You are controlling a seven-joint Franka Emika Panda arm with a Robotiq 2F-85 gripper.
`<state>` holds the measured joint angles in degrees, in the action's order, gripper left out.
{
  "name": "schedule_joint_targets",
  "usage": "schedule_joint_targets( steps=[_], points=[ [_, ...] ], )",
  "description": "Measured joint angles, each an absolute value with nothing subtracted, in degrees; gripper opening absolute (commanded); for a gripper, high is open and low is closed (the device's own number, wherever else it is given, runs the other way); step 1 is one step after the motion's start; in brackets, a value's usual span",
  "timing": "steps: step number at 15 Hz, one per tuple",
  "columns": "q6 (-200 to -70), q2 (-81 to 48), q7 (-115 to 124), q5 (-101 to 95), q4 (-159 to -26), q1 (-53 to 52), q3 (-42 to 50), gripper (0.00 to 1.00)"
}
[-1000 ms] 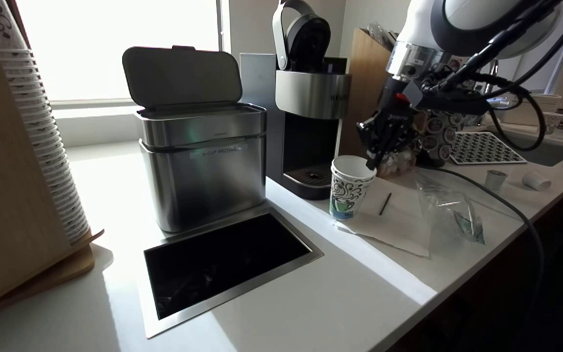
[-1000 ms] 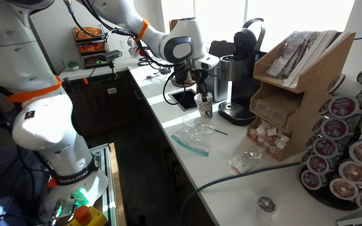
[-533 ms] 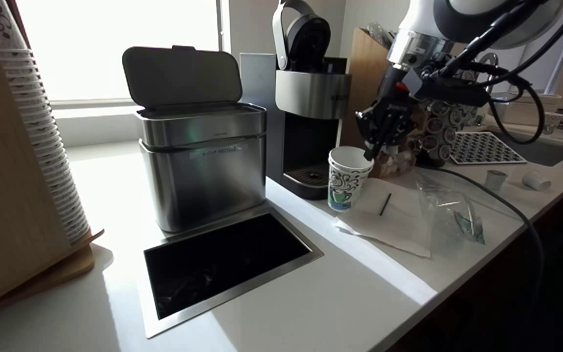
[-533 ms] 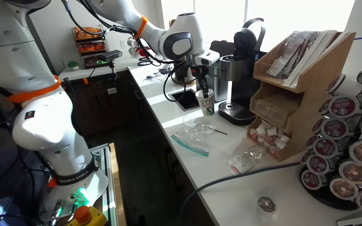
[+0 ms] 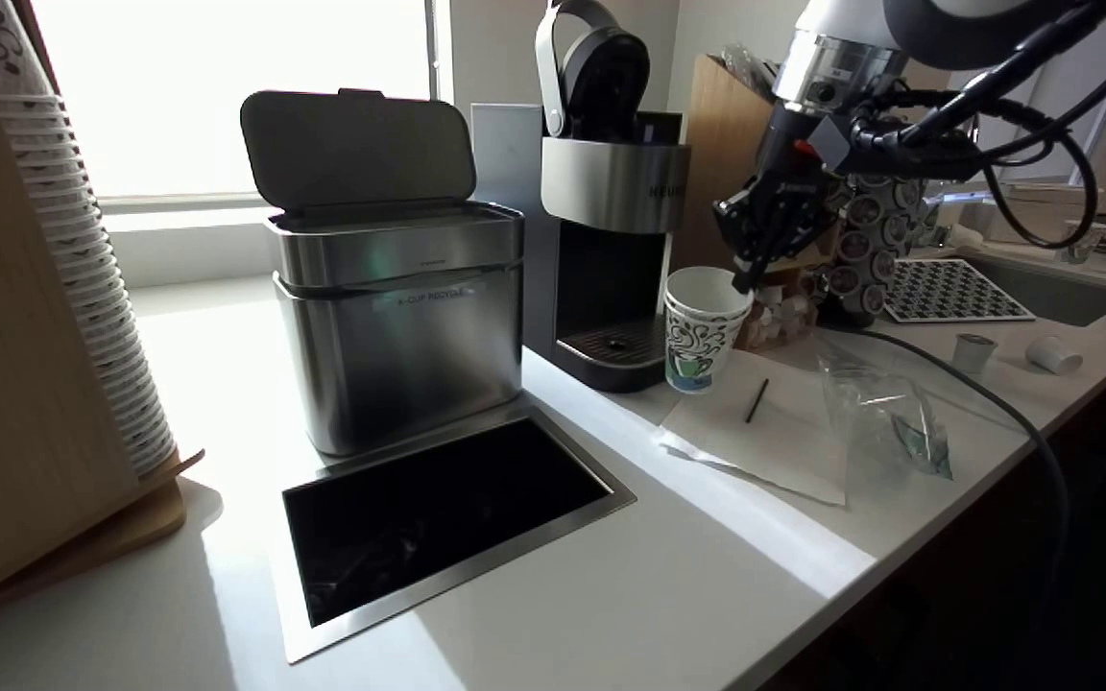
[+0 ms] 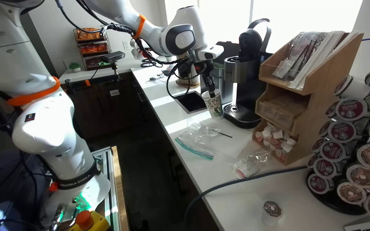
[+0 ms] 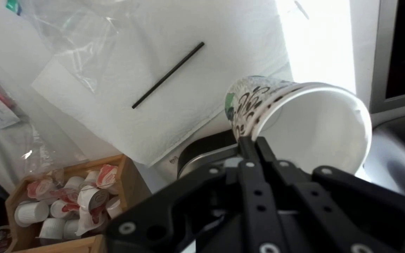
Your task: Remove the cup from the stack
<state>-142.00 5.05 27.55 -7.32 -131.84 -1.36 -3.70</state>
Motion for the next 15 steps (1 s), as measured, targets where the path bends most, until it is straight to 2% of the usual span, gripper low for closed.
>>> schedule_joint_targets(
  steps=[7,15],
  points=[
    [-136.7,6.5,29.1,-11.5,-131.8,-1.3,-4.1,0.01],
    [-136.1,6.5,28.3,-7.1,-132.1,-1.3,-4.1,0.01]
  ],
)
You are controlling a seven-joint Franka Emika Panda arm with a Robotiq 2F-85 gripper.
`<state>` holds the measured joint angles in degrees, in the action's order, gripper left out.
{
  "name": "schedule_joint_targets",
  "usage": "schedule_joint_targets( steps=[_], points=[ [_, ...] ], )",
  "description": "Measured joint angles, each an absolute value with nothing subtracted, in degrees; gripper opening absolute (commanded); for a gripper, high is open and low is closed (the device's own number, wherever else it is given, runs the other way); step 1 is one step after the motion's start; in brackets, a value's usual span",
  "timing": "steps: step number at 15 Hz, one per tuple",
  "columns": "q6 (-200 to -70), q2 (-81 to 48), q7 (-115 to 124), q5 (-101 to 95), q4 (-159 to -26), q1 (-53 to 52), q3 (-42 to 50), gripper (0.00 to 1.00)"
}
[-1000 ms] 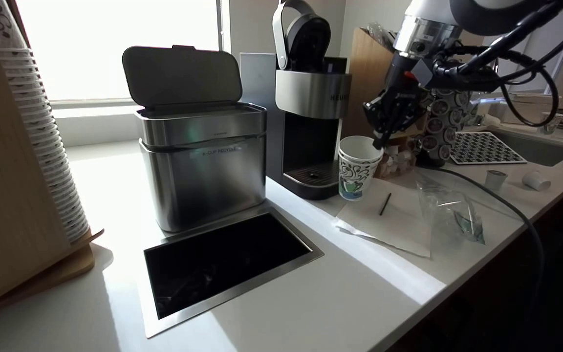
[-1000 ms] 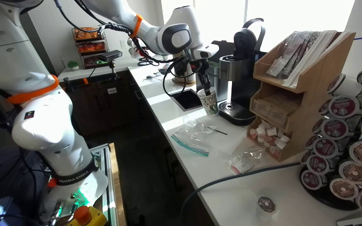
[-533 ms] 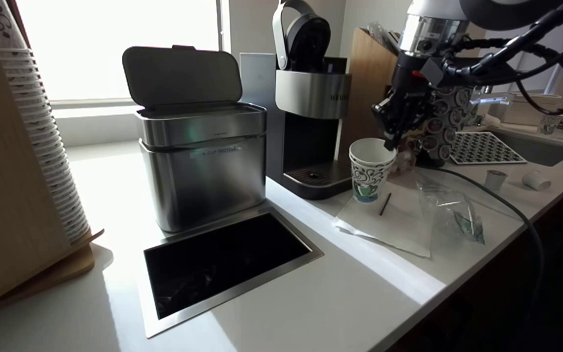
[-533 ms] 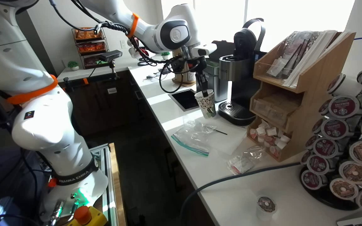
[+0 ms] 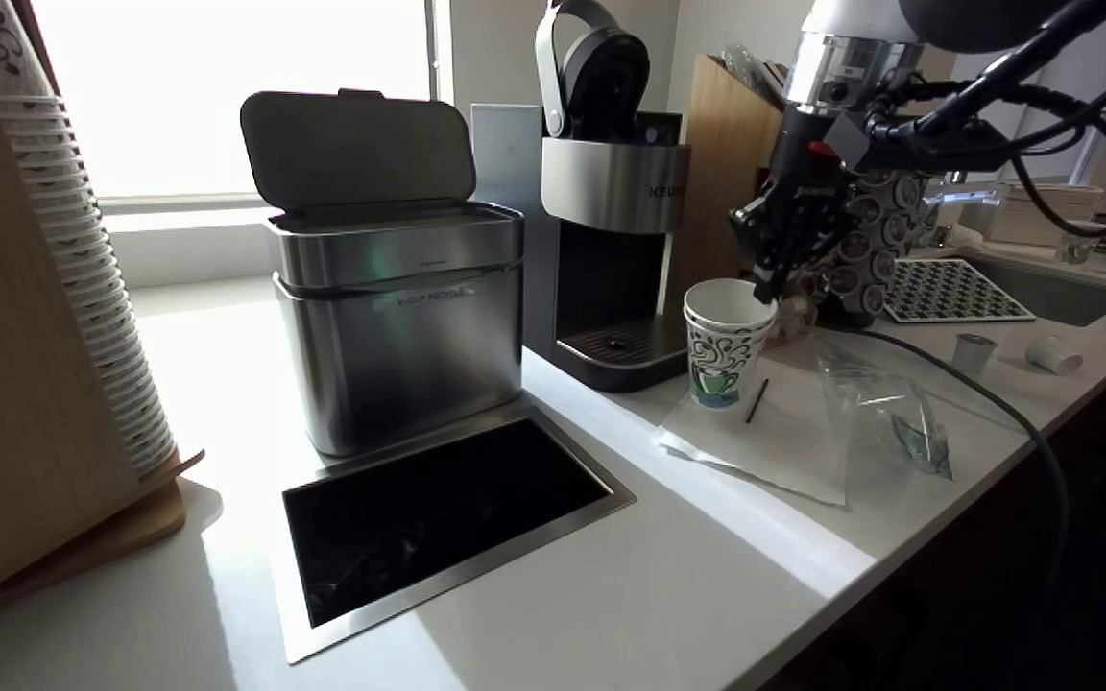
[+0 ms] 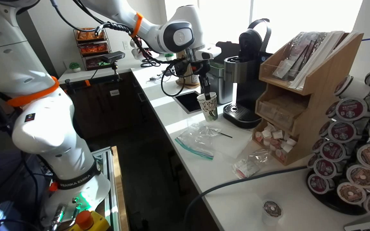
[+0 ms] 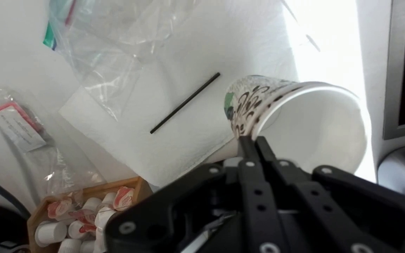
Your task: Remove the cup from the stack
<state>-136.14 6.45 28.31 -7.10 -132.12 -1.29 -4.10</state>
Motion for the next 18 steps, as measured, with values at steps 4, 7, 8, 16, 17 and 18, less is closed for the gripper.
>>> schedule_joint_targets(
  steps=[4,7,8,16,17,18],
  points=[
    [-136.6,6.4,27.6,-1.3,-132.8,-1.3,-3.9,0.01],
    [-137.0,6.3,26.6,2.2,-133.4,-1.3,-3.9,0.01],
    [-137.0,6.3,26.5,3.1,-133.7,-1.3,-3.8,0.01],
    [-137.1,5.9,26.3,5.4,-134.8,-1.3,-3.4,0.56],
    [-137.1,5.9,26.3,5.5,-134.9,-1.3,-3.4,0.58],
    [-137.1,5.9,26.3,5.5,-135.0,-1.3,-3.4,0.58]
  ],
)
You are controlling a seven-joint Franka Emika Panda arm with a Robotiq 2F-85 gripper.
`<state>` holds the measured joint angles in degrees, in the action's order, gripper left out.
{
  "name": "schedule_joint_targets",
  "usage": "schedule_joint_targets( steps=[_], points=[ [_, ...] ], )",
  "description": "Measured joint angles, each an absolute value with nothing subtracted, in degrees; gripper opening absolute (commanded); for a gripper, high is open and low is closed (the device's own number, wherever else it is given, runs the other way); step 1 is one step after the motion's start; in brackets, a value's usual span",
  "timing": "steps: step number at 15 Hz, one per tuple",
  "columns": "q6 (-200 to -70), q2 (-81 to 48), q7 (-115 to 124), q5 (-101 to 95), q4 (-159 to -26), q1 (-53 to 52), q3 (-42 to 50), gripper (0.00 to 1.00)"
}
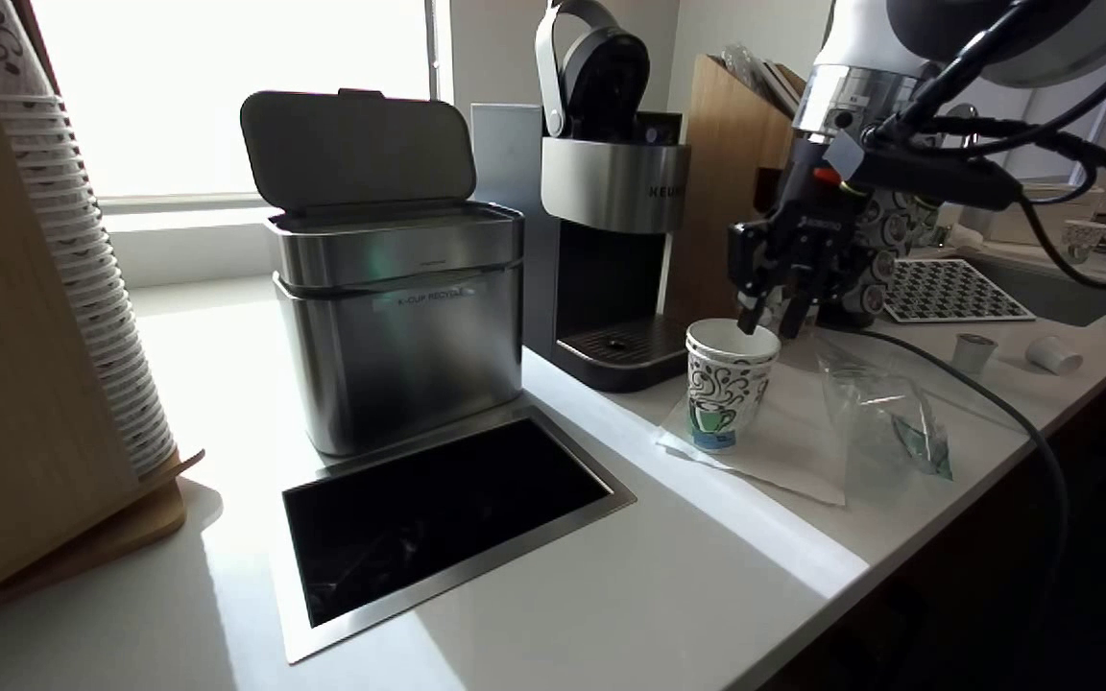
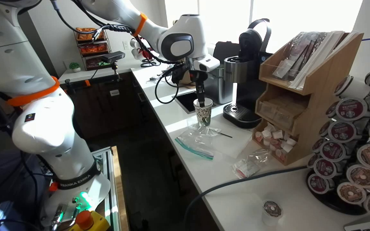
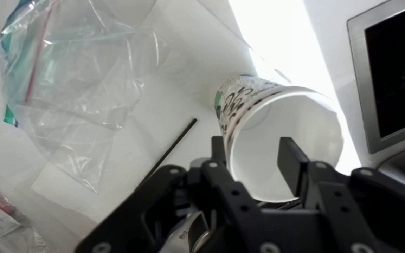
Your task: Remove the cup from the stack
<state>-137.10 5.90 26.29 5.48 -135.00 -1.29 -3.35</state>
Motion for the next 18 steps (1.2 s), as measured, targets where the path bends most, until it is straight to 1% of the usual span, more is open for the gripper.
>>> schedule_joint_targets(
  steps=[1,2,3,4,5,6,7,9,10,11,12,13,15,18],
  points=[
    [-137.1,5.9,26.3,5.5,-135.0,-1.3,-3.4,0.65],
    [-137.1,5.9,26.3,5.5,-135.0,-1.3,-3.4,0.63],
    [-137.1,5.9,26.3,5.5,-135.0,-1.3,-3.4,0.64],
    [-137.1,5.9,26.3,5.5,-135.0,-1.3,-3.4,0.54],
    [-137.1,6.0,26.3,5.5,-135.0,-1.3,-3.4,0.38],
    [-137.2,6.0,26.3,5.5,-135.0,-1.3,-3.4,0.32],
    [-137.2,6.1,26.3,5.5,-135.0,-1.3,-3.4,0.22],
    [-137.2,6.0,26.3,5.5,-135.0,-1.3,-3.4,0.05],
    [-137.2,6.0,26.2,5.5,-135.1,-1.3,-3.4,0.01],
    [-137.2,6.0,26.2,5.5,-135.1,-1.3,-3.4,0.0],
    [-137.2,6.0,26.2,5.5,-135.1,-1.3,-3.4,0.0],
    [-137.2,6.0,26.2,5.5,-135.1,-1.3,-3.4,0.22],
    [-137.2,6.0,26.2,5.5,-135.1,-1.3,-3.4,0.3],
    [-137.2,6.2,26.2,5.5,-135.1,-1.3,-3.3,0.52]
  ],
)
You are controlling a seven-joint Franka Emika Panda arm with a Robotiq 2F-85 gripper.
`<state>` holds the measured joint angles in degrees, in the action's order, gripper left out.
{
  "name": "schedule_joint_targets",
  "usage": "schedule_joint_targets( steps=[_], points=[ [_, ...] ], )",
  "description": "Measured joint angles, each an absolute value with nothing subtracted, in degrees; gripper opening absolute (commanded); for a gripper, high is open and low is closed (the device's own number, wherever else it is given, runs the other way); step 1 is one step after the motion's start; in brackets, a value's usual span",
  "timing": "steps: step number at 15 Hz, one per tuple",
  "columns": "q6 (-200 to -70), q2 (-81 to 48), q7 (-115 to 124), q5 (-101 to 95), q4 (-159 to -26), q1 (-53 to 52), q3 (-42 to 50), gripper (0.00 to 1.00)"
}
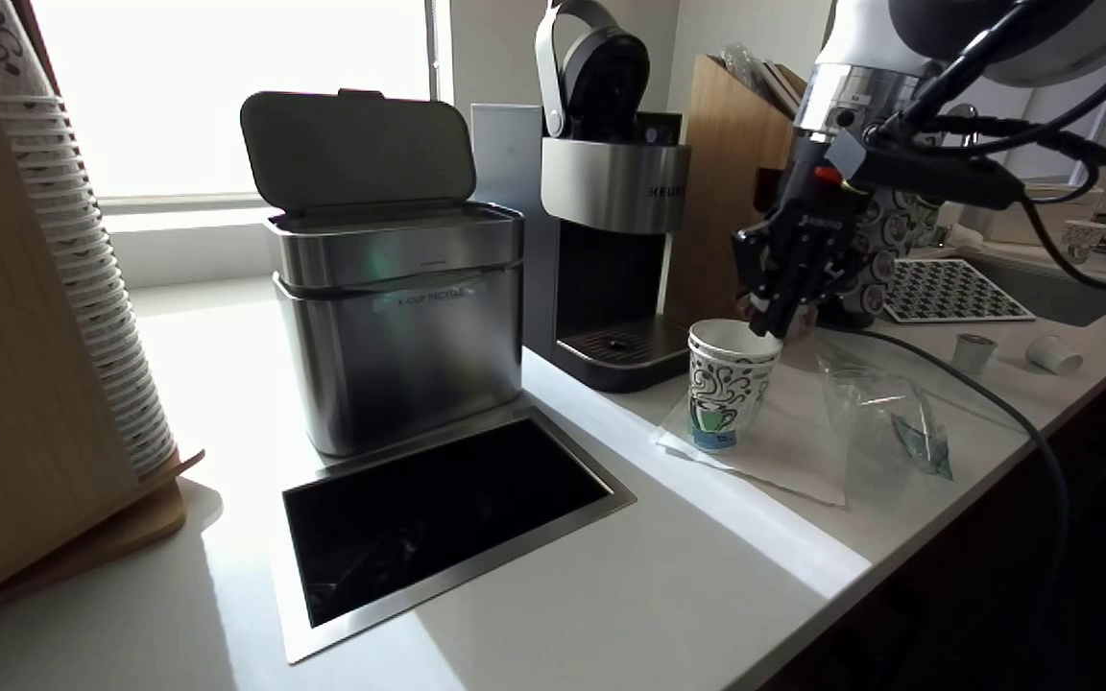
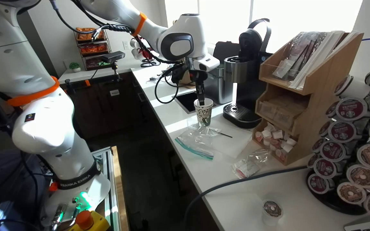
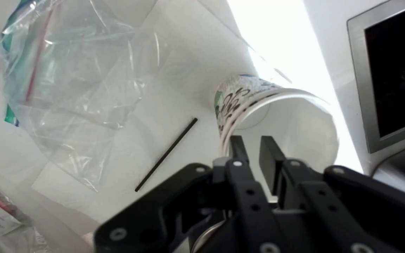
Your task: Remove the cup from the stack
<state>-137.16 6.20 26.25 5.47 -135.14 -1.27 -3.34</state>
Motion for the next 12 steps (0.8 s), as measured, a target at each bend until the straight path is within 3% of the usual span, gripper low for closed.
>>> schedule_joint_targets(
  steps=[3,6,7,9,12],
  points=[
    [-137.2,6.7,26.1,5.4,-135.1,-1.3,-3.3,0.74],
    [-137.2,6.5,25.8,5.2,-135.3,-1.3,-3.3,0.81],
    [-137.2,6.4,25.8,5.1,-135.5,-1.3,-3.3,0.59],
    [-137.2,6.1,25.6,4.8,-135.7,-1.3,-3.3,0.52],
    [-137.2,5.6,25.6,4.4,-135.8,-1.3,-3.4,0.27]
  ],
)
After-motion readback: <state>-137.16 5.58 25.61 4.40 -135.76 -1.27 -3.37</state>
